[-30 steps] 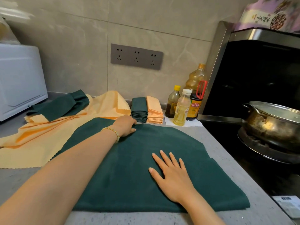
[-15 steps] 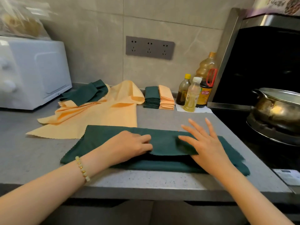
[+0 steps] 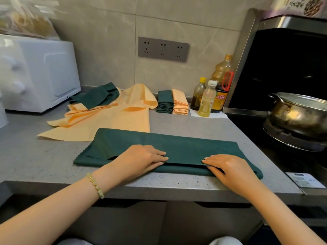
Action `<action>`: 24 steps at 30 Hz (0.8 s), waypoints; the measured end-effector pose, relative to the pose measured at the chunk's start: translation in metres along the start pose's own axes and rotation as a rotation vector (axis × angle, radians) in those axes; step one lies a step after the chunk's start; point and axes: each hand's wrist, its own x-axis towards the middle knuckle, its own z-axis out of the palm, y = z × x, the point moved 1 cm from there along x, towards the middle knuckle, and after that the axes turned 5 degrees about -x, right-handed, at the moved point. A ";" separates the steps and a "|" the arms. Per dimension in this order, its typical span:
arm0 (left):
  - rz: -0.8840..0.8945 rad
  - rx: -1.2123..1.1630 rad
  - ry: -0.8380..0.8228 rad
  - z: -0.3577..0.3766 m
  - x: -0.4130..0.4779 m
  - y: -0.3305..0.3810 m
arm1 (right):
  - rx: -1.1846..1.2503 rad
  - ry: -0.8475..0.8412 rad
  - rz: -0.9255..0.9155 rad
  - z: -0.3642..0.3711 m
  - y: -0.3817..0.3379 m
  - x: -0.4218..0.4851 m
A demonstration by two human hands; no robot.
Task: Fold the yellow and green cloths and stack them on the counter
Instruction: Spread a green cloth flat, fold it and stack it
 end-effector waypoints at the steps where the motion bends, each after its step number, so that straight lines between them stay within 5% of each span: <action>1: -0.002 0.001 -0.002 -0.001 -0.001 0.001 | -0.010 -0.003 -0.007 -0.001 -0.001 -0.001; 7: -0.042 -0.042 -0.176 0.003 -0.007 0.002 | 0.053 -0.006 -0.027 -0.003 -0.012 -0.004; 15: -0.021 -0.040 -0.148 0.010 0.003 0.002 | 0.235 -0.044 0.021 0.007 -0.030 0.013; 24: -0.133 -0.056 -0.218 0.011 0.030 0.001 | 0.163 -0.204 0.065 0.008 -0.039 0.047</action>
